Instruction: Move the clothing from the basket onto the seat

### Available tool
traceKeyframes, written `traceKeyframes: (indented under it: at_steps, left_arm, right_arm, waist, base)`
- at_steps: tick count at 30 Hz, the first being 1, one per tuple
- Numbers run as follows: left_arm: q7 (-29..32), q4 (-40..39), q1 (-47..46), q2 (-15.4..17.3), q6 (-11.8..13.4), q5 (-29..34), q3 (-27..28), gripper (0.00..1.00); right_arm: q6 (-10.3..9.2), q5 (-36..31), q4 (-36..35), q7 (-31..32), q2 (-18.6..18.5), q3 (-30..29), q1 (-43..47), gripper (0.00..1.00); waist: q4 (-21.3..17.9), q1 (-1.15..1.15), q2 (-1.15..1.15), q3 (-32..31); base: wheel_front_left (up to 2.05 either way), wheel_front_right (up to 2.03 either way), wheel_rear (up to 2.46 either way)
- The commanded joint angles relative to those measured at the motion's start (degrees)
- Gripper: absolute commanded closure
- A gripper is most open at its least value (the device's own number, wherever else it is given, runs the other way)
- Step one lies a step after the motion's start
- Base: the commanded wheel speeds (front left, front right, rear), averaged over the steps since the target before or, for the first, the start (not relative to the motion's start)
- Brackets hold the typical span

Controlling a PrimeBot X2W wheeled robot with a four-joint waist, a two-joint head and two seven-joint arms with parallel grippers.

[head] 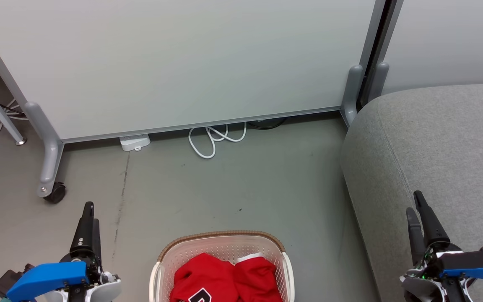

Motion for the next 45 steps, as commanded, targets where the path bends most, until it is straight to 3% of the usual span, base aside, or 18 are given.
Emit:
traceKeyframes:
  at_steps: [1,13,31,45]
  left_arm:
    - [-0.62,-1.27,-1.81,0.38,-0.03,1.44,0.00,0.00]
    - [-3.59,-2.94,-2.37,0.44,-0.03,14.59,-0.27,0.00]
    - [-7.40,-5.47,-2.38,0.50,1.87,37.00,-4.54,0.00]
    - [-9.92,-4.03,-2.43,0.54,2.74,50.20,-6.92,0.00]
  right_arm:
    - [0.08,-1.55,-1.29,-0.68,-0.23,0.37,-1.24,0.00]
    - [0.10,-12.54,-2.75,-3.67,-0.26,2.33,-1.67,0.00]
    - [0.14,-31.54,-4.73,-7.49,-0.31,5.57,-1.60,0.00]
    - [0.16,-44.11,-4.01,-10.03,-0.34,7.32,-1.47,0.00]
  waist:
    - [0.00,0.00,0.00,0.01]
    - [0.02,0.00,0.00,0.10]
    - [0.21,0.00,0.00,0.31]
    - [0.32,0.00,0.00,0.35]
  base:
    - [0.00,0.00,0.00]
    - [0.00,0.00,0.00]
    - [0.00,0.00,0.00]
    - [0.00,0.00,0.00]
